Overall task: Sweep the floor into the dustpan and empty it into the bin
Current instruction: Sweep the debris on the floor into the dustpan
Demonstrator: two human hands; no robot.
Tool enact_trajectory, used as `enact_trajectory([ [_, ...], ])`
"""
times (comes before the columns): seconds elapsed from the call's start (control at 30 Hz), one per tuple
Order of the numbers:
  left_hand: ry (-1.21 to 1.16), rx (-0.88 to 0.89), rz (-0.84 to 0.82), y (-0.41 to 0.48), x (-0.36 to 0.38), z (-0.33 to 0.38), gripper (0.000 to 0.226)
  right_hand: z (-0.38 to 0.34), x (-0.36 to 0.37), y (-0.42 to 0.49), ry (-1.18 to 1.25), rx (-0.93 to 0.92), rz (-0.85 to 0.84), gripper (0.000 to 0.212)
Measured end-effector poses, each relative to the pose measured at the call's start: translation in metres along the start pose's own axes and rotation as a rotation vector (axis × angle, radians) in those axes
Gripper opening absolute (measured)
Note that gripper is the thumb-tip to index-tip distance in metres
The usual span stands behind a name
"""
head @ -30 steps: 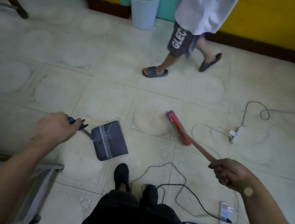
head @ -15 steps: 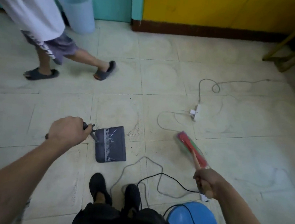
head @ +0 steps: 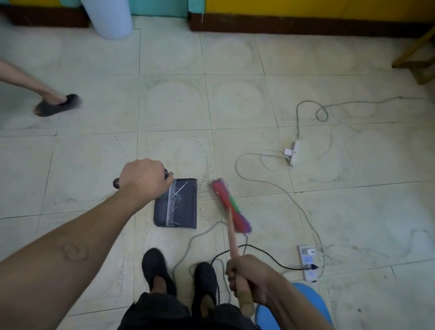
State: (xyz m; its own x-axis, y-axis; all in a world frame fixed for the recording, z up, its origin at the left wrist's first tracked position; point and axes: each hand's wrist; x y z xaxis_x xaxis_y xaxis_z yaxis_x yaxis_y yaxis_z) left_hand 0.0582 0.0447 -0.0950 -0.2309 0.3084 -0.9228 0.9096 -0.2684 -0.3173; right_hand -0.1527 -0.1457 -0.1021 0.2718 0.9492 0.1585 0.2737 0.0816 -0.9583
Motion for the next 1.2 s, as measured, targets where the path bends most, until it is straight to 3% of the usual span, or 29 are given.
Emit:
enact_trajectory([
  [0.13, -0.031, -0.027, -0.004, 0.008, 0.003, -0.022, 0.046, -0.024, 0.03, -0.008, 0.181, 0.046, -0.206, 0.021],
  [0.23, -0.072, -0.065, -0.019, 0.009, 0.012, -0.048, 0.046, -0.042, 0.023, -0.011, 0.416, 0.004, -0.33, 0.048],
  [0.33, -0.082, -0.092, -0.035, 0.009, 0.021, -0.074, 0.046, -0.05, 0.002, -0.026, 0.514, 0.043, -0.453, 0.016],
  [0.37, -0.09, -0.096, -0.039, 0.009, 0.022, -0.081, 0.046, -0.051, -0.002, -0.032, 0.526, 0.044, -0.451, 0.016],
  [0.43, -0.111, -0.094, -0.039, 0.009, 0.024, -0.087, 0.046, -0.052, -0.009, -0.046, 0.587, 0.043, -0.383, 0.043],
  [0.47, -0.12, -0.088, -0.037, 0.009, 0.024, -0.09, 0.045, -0.054, -0.008, -0.052, 0.595, 0.019, -0.353, 0.045],
  [0.57, -0.145, -0.091, -0.046, 0.009, 0.023, -0.1, 0.045, -0.061, 0.003, -0.07, 0.521, -0.038, -0.288, 0.026],
  [0.67, -0.205, -0.151, -0.087, 0.004, 0.029, -0.119, 0.048, -0.067, 0.018, -0.068, 0.367, -0.058, -0.11, 0.031],
  [0.73, -0.335, -0.243, -0.111, -0.005, 0.038, -0.13, 0.051, -0.07, 0.027, -0.057, 0.233, -0.108, 0.07, 0.023],
  [0.83, -0.619, -0.413, -0.126, -0.014, 0.047, -0.147, 0.05, -0.078, 0.041, -0.04, 0.026, -0.161, 0.203, 0.021],
  [0.93, -0.805, -0.498, -0.114, -0.015, 0.045, -0.17, 0.047, -0.095, 0.058, -0.035, -0.065, -0.222, 0.275, 0.02],
  [1.2, -0.89, -0.531, -0.027, -0.01, 0.025, -0.217, 0.05, -0.139, 0.111, -0.017, -0.134, -0.285, 0.269, 0.016],
])
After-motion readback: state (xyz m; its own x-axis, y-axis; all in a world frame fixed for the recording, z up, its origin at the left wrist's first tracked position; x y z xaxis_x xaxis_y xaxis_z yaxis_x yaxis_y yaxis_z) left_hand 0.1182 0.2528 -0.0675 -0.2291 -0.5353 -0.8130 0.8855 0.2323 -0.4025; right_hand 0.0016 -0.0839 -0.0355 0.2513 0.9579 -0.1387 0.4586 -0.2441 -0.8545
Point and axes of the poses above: each hand's wrist, its own y-axis towards the middle knuckle, its own x-axis out of the palm, z = x × y, and after that the axes turned 7 degrees about y, right-handed
